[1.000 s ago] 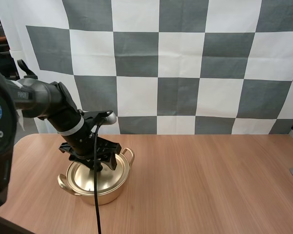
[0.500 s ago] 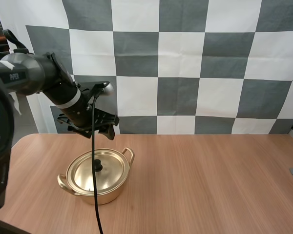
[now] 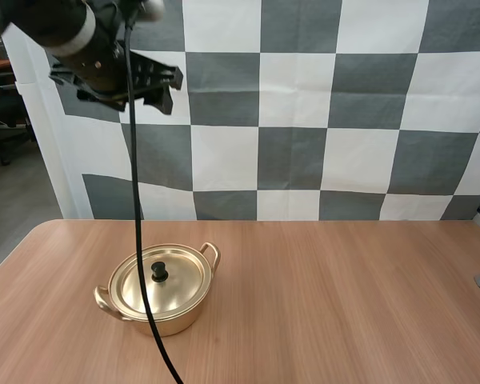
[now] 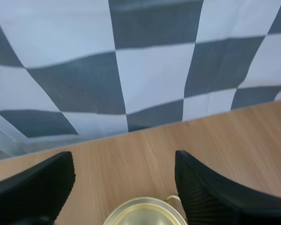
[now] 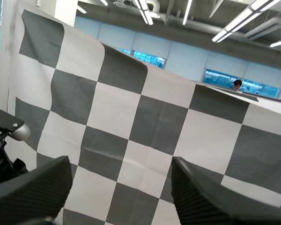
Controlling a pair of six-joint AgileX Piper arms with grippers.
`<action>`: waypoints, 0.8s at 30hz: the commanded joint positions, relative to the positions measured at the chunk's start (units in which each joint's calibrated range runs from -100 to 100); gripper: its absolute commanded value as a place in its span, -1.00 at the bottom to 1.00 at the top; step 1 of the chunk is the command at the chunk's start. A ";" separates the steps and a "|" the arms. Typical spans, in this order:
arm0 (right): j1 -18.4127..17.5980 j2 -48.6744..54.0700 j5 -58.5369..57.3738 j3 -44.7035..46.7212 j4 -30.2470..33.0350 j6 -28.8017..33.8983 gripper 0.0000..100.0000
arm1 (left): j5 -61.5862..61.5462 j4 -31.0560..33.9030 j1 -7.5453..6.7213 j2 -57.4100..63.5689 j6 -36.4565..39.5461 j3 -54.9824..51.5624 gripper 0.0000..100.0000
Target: Open the pot, put the car inside, and close it
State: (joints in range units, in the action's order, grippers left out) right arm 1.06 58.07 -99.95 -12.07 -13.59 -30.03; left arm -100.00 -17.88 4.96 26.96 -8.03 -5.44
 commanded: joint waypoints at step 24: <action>-0.02 12.20 -0.05 3.58 6.62 4.25 1.00 | 0.00 5.34 0.00 53.26 6.29 -20.38 1.00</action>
State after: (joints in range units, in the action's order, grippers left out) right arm 1.06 68.95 -99.91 -10.70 -6.81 -25.83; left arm -99.98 -12.53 4.96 67.75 -1.49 -2.08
